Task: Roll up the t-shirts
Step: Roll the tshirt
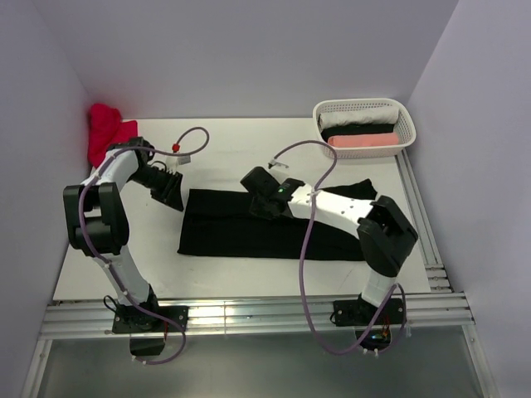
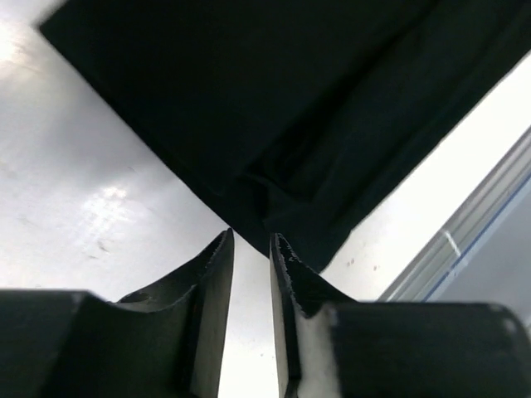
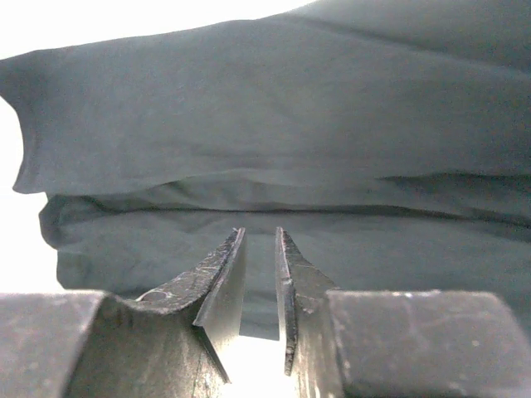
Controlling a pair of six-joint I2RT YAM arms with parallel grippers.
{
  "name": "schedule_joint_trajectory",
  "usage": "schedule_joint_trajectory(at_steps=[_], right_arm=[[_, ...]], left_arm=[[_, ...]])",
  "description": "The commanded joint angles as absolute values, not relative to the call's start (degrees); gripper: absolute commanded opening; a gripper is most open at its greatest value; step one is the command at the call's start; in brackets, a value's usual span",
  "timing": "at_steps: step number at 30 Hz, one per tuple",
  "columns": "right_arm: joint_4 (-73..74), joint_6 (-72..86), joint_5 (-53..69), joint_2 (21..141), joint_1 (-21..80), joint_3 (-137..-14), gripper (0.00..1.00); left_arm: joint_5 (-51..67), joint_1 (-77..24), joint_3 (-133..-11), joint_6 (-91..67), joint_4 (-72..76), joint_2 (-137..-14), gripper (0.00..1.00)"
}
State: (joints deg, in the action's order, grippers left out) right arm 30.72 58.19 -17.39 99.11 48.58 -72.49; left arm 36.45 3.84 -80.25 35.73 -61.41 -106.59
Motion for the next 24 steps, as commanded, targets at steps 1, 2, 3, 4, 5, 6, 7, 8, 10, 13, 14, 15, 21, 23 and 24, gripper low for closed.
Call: schedule_joint_trajectory(at_steps=[1, 2, 3, 4, 5, 6, 7, 8, 10, 13, 14, 15, 21, 23, 24], right_arm=[[26.4, 59.7, -15.1, 101.7, 49.1, -74.3, 0.27], [25.5, 59.7, -14.2, 102.3, 49.1, -74.1, 0.25], [24.5, 60.4, -13.9, 103.3, 49.2, -73.8, 0.24], [24.3, 60.6, -13.8, 103.8, 49.4, -73.7, 0.24], [23.8, 60.8, -13.5, 104.3, 49.5, -73.1, 0.24], [23.3, 61.2, -13.3, 104.9, 49.7, -72.9, 0.23], [23.0, 61.4, -12.8, 105.2, 49.7, -72.5, 0.23], [22.8, 61.6, -12.7, 105.4, 49.7, -71.8, 0.22], [21.4, 62.2, -12.4, 105.4, 49.7, -70.9, 0.22], [21.0, 63.0, -12.3, 105.6, 49.7, -69.6, 0.20], [20.8, 63.3, -12.0, 105.7, 49.7, -69.0, 0.20], [20.3, 63.4, -11.9, 105.8, 49.7, -68.7, 0.20], [19.3, 64.3, -11.3, 106.3, 49.7, -67.2, 0.19], [18.9, 64.5, -11.2, 106.4, 49.7, -66.5, 0.19], [18.9, 64.5, -11.1, 106.3, 49.7, -66.3, 0.19]], left_arm=[[38.5, 2.6, -78.8, 41.3, -64.7, -103.8, 0.29], [39.2, 2.1, -78.4, 41.8, -65.3, -103.9, 0.29], [39.7, 1.6, -78.3, 43.8, -67.6, -104.6, 0.29], [40.2, 0.7, -78.3, 44.6, -68.5, -104.9, 0.29], [40.7, 0.4, -78.0, 44.9, -68.8, -105.2, 0.29], [40.7, 0.5, -77.9, 45.0, -68.6, -105.5, 0.29], [40.8, -1.6, -77.7, 44.9, -68.3, -105.5, 0.30], [40.7, -2.1, -77.2, 44.8, -67.9, -105.5, 0.30], [40.6, -3.8, -76.8, 43.9, -67.1, -105.7, 0.30], [41.2, -5.5, -76.2, 43.6, -66.5, -106.3, 0.31], [41.0, -6.1, -75.5, 42.8, -65.8, -106.5, 0.31], [40.7, -6.7, -75.1, 42.5, -65.3, -106.6, 0.31], [34.3, -9.0, -72.1, 32.6, -54.8, -107.1, 0.28], [29.2, -9.0, -70.6, 27.6, -48.6, -106.1, 0.27], [27.5, -8.9, -70.0, 25.9, -46.7, -105.5, 0.27]])
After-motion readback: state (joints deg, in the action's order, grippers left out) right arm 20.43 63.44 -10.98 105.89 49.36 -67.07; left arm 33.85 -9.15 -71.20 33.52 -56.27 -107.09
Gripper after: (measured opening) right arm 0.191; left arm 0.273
